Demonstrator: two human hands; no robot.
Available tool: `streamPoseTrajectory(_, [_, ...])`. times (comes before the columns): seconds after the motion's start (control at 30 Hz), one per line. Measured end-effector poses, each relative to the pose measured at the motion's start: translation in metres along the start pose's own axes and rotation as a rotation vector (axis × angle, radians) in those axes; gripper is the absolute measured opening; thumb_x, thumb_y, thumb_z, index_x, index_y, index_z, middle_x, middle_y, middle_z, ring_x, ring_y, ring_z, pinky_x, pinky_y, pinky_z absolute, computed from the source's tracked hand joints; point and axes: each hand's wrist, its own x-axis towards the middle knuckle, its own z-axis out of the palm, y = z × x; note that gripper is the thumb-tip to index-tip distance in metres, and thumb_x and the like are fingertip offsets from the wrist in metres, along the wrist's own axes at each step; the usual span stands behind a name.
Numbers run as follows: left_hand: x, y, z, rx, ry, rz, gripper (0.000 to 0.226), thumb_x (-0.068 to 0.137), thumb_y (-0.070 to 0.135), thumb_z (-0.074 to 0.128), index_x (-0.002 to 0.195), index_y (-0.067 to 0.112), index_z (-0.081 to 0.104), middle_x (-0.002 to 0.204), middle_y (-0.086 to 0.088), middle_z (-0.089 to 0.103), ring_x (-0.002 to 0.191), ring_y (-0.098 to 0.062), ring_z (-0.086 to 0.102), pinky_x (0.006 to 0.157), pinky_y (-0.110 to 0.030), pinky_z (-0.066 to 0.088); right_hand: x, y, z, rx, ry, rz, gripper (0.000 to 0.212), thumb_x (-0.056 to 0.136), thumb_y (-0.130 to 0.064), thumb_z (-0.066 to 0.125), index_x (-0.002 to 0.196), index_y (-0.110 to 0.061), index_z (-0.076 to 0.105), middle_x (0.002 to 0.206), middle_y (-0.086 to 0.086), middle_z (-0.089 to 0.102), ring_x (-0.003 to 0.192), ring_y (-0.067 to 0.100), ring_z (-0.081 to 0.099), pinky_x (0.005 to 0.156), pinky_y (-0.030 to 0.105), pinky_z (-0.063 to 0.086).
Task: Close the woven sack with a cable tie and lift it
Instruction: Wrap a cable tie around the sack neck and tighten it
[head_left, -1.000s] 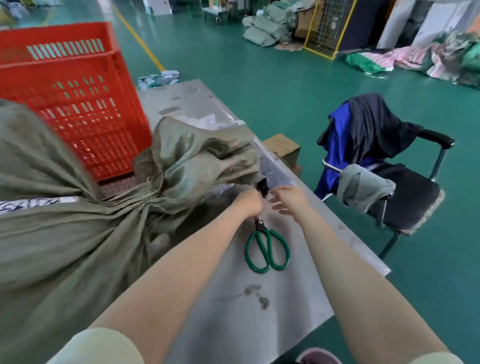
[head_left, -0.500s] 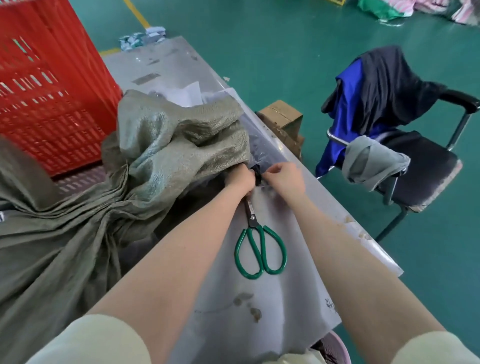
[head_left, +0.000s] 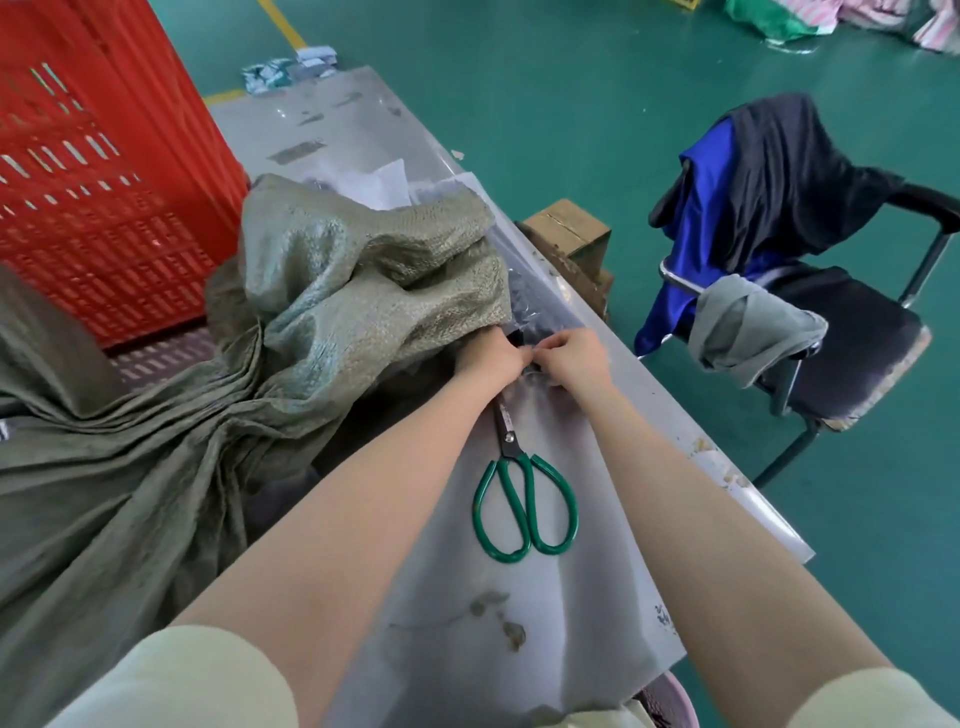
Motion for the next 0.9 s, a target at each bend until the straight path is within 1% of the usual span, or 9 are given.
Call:
streamPoseTrajectory(0.07, [-0.012,-0.001,-0.004,-0.049,-0.072,0.017,0.036,0.081,0.036,0.058,0.085,0.001,0.066,0.079,-0.012,0.068,0.064,-0.023,0.067,0.062,-0.026,0.052,-0.004,-0.002,-0.002,-0.015,-0.015,0.019,0.021,0.081,-0.007,0.052,0.075,-0.012,0.071,0.075,0.010,0.065,0.065,0.025,0.059,0.061,0.033,0.055])
streamPoseTrajectory(0.13, [-0.025,-0.005,-0.006,-0.096,-0.191,-0.020,0.026,0.083,0.030,0.058,0.063,0.013,0.054,0.059,-0.001,0.056,0.029,-0.007,0.047,0.038,-0.014,0.038,-0.010,-0.005,-0.002,-0.051,0.006,0.003,0.024,0.080,-0.008,0.050,0.059,-0.010,0.062,0.056,0.008,0.055,0.051,0.021,0.047,0.045,0.025,0.038])
streamPoseTrajectory(0.17, [-0.031,-0.009,-0.006,-0.092,-0.253,-0.035,0.028,0.085,0.028,0.057,0.061,0.015,0.051,0.057,0.001,0.053,0.024,-0.003,0.040,0.035,-0.012,0.033,-0.012,-0.006,0.000,-0.052,0.058,-0.016,0.030,0.079,-0.009,0.050,0.048,-0.011,0.052,0.046,0.004,0.047,0.047,0.019,0.039,0.043,0.024,0.031])
streamPoseTrajectory(0.27, [-0.043,-0.016,-0.010,-0.124,-0.336,-0.061,0.026,0.086,0.024,0.055,0.061,0.017,0.051,0.059,0.003,0.052,0.032,-0.003,0.037,0.038,-0.012,0.029,-0.021,-0.007,0.008,0.035,0.131,-0.054,0.041,0.075,-0.009,0.052,0.040,-0.014,0.032,0.028,0.003,0.031,0.045,0.016,0.024,0.039,0.025,0.024])
streamPoseTrajectory(0.37, [-0.053,-0.020,-0.022,-0.165,-0.403,-0.067,0.023,0.086,0.022,0.054,0.062,0.020,0.052,0.060,0.005,0.051,0.028,0.001,0.033,0.032,-0.008,0.024,-0.032,-0.011,0.015,0.035,0.051,-0.018,0.041,0.078,-0.017,0.060,0.041,-0.013,0.044,0.034,-0.002,0.043,0.045,0.015,0.039,0.040,0.023,0.031])
streamPoseTrajectory(0.47, [-0.062,-0.028,-0.037,-0.085,-0.507,-0.074,0.018,0.086,0.024,0.055,0.069,0.020,0.057,0.064,0.005,0.055,0.031,0.001,0.041,0.033,-0.006,0.027,-0.041,-0.015,0.021,0.166,0.008,0.091,0.019,0.074,-0.008,0.062,0.055,-0.005,0.059,0.051,0.006,0.054,0.046,0.015,0.046,0.036,0.022,0.036])
streamPoseTrajectory(0.6, [-0.063,-0.047,-0.053,-0.155,-0.451,-0.176,0.017,0.093,0.025,0.049,0.078,0.019,0.052,0.073,0.000,0.056,0.056,-0.007,0.055,0.052,-0.017,0.045,-0.059,-0.021,0.028,0.597,-0.258,0.239,0.019,0.079,0.008,0.055,0.061,0.002,0.053,0.031,0.006,0.055,0.022,0.010,0.046,0.027,0.013,0.032])
streamPoseTrajectory(0.7, [-0.063,-0.060,-0.061,-0.242,-0.402,-0.232,0.024,0.096,0.019,0.037,0.075,0.019,0.048,0.074,0.001,0.050,0.059,-0.008,0.052,0.058,-0.021,0.040,-0.077,-0.021,0.039,0.527,-0.526,0.254,0.013,0.085,0.005,0.054,0.073,0.000,0.057,0.035,0.002,0.060,0.028,0.005,0.055,0.031,0.012,0.043])
streamPoseTrajectory(0.9, [-0.074,-0.073,-0.055,-0.180,-0.352,-0.169,0.015,0.094,0.024,0.049,0.098,0.015,0.061,0.076,0.000,0.057,0.067,-0.010,0.053,0.066,-0.022,0.044,-0.100,-0.018,0.063,0.217,-0.847,0.163,0.011,0.084,0.005,0.060,0.081,-0.005,0.061,0.055,0.004,0.071,0.045,0.012,0.068,0.044,0.016,0.055])
